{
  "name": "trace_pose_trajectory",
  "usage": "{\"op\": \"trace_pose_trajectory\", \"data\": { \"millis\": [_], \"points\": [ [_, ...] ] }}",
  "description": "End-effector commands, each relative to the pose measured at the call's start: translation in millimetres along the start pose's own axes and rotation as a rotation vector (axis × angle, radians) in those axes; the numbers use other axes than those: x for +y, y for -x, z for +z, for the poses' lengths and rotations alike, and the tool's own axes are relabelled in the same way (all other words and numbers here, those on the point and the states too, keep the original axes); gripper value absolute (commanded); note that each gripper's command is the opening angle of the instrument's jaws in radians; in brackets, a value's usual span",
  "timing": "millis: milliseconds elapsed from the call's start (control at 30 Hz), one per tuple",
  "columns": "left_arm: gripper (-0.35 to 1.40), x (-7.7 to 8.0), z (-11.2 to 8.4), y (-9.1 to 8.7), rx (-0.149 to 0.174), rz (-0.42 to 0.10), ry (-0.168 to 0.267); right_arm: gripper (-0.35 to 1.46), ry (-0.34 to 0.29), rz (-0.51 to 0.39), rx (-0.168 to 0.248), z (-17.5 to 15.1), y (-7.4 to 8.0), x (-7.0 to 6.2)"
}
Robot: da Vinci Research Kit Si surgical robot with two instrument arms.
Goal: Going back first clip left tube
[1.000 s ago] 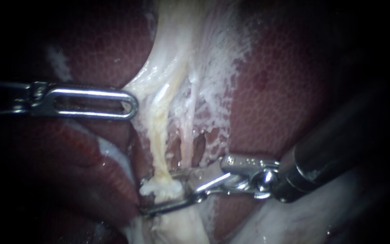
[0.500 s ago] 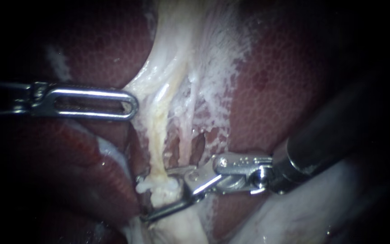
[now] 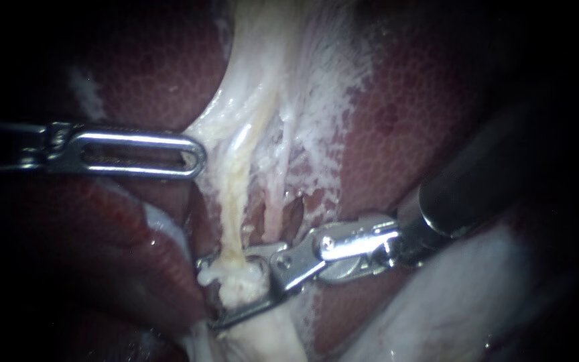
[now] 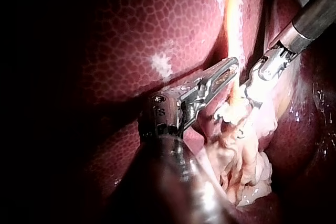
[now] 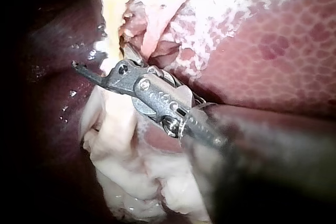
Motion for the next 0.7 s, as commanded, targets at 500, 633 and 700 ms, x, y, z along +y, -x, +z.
{"op": "trace_pose_trajectory", "data": {
  "millis": [500, 633, 700],
  "points": [
    [-0.35, 0.0, 0.0, -0.1, -0.001, 0.001, 0.003, 0.60, 0.012, 0.033, 0.009, -1.9, -0.3, 0.0],
    [-0.35, 0.0, 0.0, -0.1, -0.001, 0.001, 0.003, 0.60, 0.028, 0.039, 0.009, -3.7, -0.7, 0.3],
    [-0.35, 0.0, 0.0, -0.1, -0.001, 0.001, 0.003, 0.60, 0.038, 0.042, 0.012, -4.8, -0.9, 0.4]
  ]
}}
